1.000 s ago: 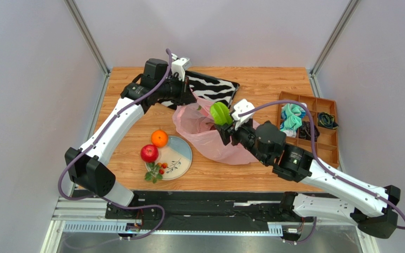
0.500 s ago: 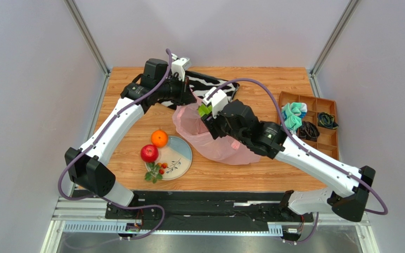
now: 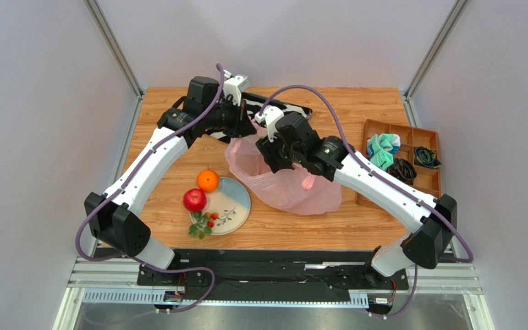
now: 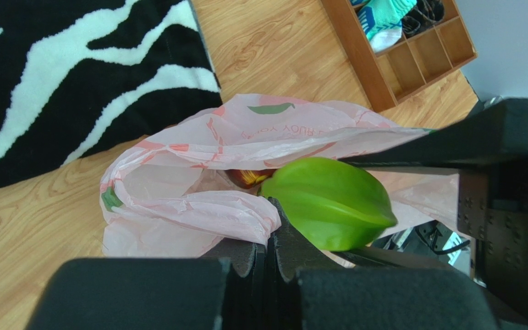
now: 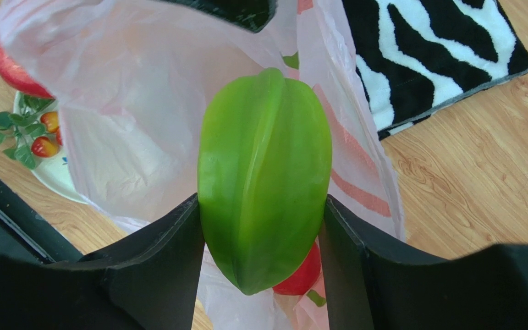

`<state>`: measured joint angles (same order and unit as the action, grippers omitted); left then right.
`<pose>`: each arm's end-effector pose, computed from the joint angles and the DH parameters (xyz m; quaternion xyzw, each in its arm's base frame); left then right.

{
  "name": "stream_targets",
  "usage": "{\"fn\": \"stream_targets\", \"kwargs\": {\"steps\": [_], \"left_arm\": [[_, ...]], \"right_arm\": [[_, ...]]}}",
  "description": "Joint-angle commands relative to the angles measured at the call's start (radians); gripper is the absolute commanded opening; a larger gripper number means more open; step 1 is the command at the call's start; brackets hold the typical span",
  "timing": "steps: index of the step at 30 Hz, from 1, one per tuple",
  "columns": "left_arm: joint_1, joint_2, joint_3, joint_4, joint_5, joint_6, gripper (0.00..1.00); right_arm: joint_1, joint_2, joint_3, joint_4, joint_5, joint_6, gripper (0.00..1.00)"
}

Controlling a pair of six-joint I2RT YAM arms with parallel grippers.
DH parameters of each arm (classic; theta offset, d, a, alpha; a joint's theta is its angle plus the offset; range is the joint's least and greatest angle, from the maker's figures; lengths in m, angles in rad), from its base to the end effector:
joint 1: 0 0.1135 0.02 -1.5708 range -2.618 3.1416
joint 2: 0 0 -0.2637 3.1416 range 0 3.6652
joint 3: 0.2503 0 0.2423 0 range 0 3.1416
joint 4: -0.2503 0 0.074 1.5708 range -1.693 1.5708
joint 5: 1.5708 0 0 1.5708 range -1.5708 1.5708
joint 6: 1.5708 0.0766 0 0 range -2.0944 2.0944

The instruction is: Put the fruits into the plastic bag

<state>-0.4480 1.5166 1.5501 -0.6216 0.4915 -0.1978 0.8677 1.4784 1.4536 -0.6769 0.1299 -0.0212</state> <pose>0.3053 -0.1868 0.3661 0.2206 0.8342 -0.3486 0.3659 0.2315 0.2578 0.3335 -0.3645 0.8290 0.1189 0.4072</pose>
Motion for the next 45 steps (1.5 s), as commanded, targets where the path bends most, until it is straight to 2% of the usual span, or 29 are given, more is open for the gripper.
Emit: {"fn": "stream_targets", "kwargs": {"steps": [1, 8, 14, 26, 32, 35, 36, 39, 45], "left_arm": [[0.006, -0.035, 0.010, 0.002, 0.015, 0.012, 0.00], [0.006, -0.036, 0.010, 0.002, 0.013, 0.012, 0.00], [0.006, -0.036, 0.010, 0.002, 0.013, 0.012, 0.00], [0.006, -0.045, 0.008, -0.001, -0.013, 0.021, 0.00], [0.006, -0.045, 0.008, 0.000, -0.005, 0.017, 0.00], [0.006, -0.041, 0.008, 0.002, 0.007, 0.014, 0.00], [0.006, -0.041, 0.010, 0.002, 0.009, 0.014, 0.00], [0.006, -0.041, 0.008, 0.002, 0.009, 0.014, 0.00], [0.006, -0.041, 0.008, 0.002, 0.009, 0.015, 0.00]], "right_arm": [[-0.013, 0.051, 0.082, 0.007, -0.012, 0.003, 0.36], [-0.013, 0.125, 0.097, 0.005, 0.051, 0.003, 0.36], [-0.013, 0.100, -0.012, 0.005, 0.117, 0.015, 0.36], [-0.019, 0.034, -0.203, -0.041, 0.218, 0.148, 0.37], [-0.042, 0.013, -0.245, -0.039, 0.203, 0.194, 0.47], [-0.049, 0.011, -0.242, -0.032, 0.188, 0.195, 0.58], [-0.049, 0.011, -0.240, -0.029, 0.186, 0.195, 0.67], [-0.053, 0.014, -0.230, -0.029, 0.180, 0.195, 0.78], [-0.059, 0.023, -0.213, -0.024, 0.166, 0.196, 0.81]]}}
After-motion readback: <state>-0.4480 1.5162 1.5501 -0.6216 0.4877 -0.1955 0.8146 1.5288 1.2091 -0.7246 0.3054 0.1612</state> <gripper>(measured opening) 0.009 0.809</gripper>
